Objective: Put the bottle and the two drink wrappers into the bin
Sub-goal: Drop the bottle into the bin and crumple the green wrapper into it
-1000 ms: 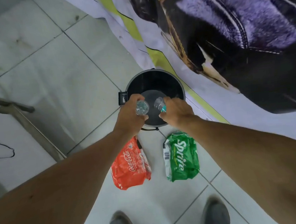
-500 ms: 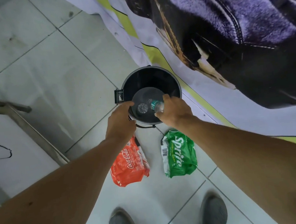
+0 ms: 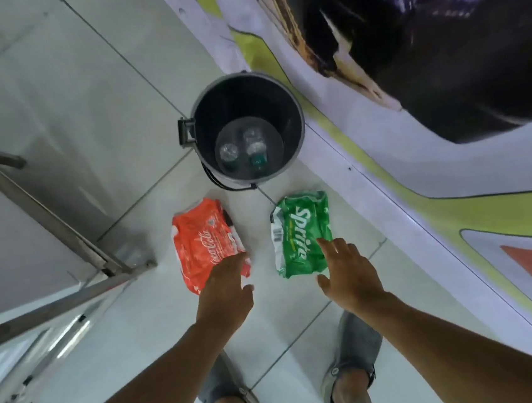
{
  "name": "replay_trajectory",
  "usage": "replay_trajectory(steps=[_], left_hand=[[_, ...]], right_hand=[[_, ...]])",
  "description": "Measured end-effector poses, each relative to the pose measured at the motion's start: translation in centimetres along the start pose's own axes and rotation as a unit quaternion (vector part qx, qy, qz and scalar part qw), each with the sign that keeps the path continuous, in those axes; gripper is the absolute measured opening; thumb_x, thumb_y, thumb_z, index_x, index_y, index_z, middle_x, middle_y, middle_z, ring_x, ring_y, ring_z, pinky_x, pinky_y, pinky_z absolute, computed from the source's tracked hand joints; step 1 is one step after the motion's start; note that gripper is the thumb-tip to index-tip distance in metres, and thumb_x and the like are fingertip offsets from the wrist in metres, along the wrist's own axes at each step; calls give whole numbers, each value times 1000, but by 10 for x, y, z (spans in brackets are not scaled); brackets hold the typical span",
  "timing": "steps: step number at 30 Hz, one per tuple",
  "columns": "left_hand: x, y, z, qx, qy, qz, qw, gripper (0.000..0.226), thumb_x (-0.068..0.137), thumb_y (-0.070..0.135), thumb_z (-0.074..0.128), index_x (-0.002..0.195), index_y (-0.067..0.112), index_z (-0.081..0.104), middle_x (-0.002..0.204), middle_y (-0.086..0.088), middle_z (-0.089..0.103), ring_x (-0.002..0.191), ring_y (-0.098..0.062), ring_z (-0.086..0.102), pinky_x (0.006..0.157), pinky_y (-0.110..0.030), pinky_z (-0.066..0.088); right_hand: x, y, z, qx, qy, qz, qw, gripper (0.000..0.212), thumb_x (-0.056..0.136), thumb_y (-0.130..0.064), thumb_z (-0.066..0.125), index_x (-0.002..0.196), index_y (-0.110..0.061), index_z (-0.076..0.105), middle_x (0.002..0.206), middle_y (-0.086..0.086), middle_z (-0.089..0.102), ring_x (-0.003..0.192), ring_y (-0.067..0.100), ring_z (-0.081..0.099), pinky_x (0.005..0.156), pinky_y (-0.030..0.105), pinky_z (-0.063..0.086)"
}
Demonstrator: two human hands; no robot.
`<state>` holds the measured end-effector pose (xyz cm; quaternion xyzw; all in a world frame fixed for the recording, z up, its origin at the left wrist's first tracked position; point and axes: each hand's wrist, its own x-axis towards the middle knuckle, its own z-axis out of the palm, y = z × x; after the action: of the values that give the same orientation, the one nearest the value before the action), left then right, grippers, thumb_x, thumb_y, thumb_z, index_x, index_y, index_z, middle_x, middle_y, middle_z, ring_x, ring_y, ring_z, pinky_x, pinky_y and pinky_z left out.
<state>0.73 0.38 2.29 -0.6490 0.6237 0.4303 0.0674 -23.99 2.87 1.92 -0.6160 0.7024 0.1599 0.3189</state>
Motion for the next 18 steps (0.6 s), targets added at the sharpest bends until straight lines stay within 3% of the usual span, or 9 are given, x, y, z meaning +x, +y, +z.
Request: replay_trajectory(steps=[4, 9, 11, 14, 18], left_hand=[[28, 15, 62, 12, -24, 7, 1000, 71, 87, 23, 71, 152, 22, 41, 151, -4, 50, 141, -25, 43, 116, -37, 36], [52, 57, 139, -41, 83, -72, 993, 71, 77, 19, 71, 143, 17, 44, 140, -11, 54, 134, -35, 46, 109, -47, 44], [61, 75, 165, -80, 108, -140, 981, 84, 77, 30, 74, 150, 19, 33, 153, -17, 42, 143, -39, 34, 116, -52, 36], [80, 93, 196, -118, 103, -229, 961, 117, 74, 54, 77, 160, 22, 5, 169, -21, 8, 156, -41, 4, 125, -56, 12], [116, 94, 220, -93, 72, -278, 953, 147, 59, 82, 72, 160, 18, -14, 168, -24, -15, 156, -40, -13, 125, -60, 3]], right_hand=[[27, 30, 23, -73, -46, -41, 995, 85, 86, -36, 70, 156, -21, 23, 145, 12, 43, 124, 32, 47, 90, 45, 52], [87, 51, 29, -207, -26, -179, 962, 94, 77, -19, 75, 156, -21, 24, 153, 18, 33, 134, 37, 40, 94, 49, 48], [115, 57, 29, -264, -10, -248, 932, 96, 75, -19, 78, 156, -22, 26, 158, 18, 27, 140, 38, 33, 103, 54, 43], [153, 64, 33, -306, 24, -317, 897, 97, 73, -33, 83, 155, -24, 31, 162, 19, 25, 146, 41, 26, 112, 62, 34], [188, 71, 43, -336, 16, -333, 881, 109, 76, -31, 83, 160, -29, 14, 170, 14, -1, 154, 43, 1, 117, 72, 16]])
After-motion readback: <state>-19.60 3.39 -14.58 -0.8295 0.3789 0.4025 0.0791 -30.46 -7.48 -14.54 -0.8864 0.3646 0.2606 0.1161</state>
